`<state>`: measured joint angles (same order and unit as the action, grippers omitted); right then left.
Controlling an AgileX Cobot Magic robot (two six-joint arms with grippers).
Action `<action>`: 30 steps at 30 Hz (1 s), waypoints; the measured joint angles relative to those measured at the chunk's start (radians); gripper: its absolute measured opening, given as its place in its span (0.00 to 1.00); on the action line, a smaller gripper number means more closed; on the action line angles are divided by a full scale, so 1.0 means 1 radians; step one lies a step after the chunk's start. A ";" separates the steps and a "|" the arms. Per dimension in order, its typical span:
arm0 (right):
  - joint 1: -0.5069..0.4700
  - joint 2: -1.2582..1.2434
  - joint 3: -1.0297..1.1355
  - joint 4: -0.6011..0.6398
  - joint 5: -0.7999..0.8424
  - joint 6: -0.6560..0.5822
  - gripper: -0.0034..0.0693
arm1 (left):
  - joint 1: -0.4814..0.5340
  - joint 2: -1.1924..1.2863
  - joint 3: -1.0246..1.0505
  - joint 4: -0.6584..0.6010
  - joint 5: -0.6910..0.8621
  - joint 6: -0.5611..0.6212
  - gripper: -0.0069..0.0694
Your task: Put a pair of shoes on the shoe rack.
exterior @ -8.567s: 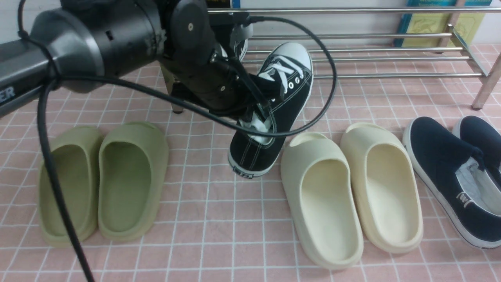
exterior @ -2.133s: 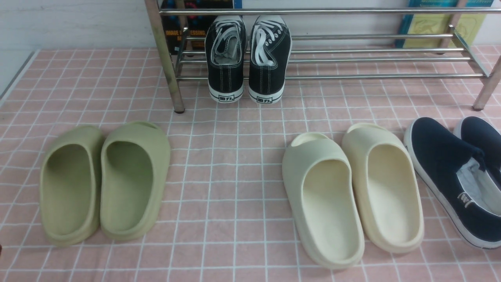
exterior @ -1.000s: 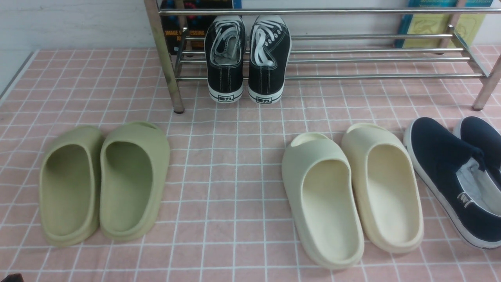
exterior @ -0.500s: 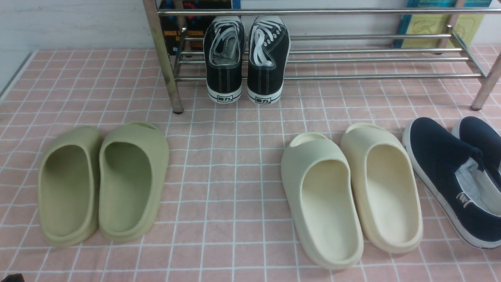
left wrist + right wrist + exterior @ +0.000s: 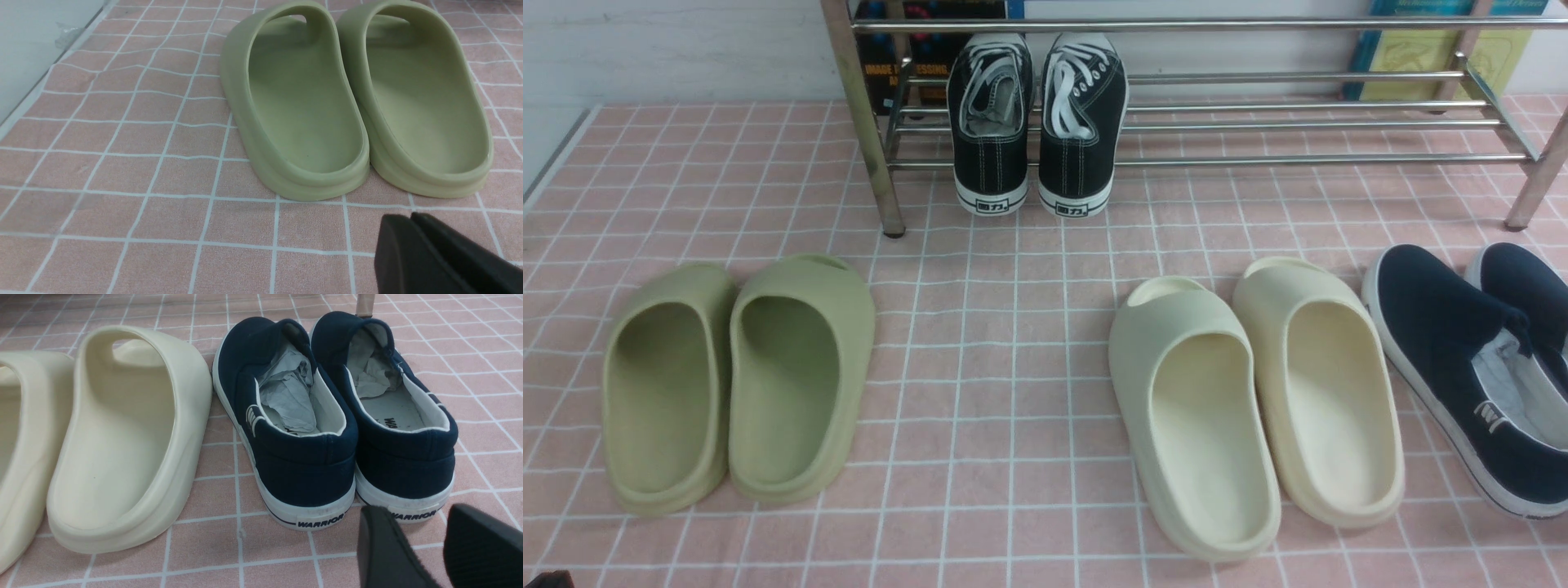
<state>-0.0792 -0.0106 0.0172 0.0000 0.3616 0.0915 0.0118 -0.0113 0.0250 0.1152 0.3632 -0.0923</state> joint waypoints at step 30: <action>0.000 0.000 0.000 0.000 0.000 0.000 0.38 | 0.000 0.000 0.000 0.000 0.000 0.000 0.18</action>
<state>-0.0792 -0.0106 0.0172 0.0000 0.3616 0.0915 0.0118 -0.0113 0.0250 0.1152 0.3632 -0.0923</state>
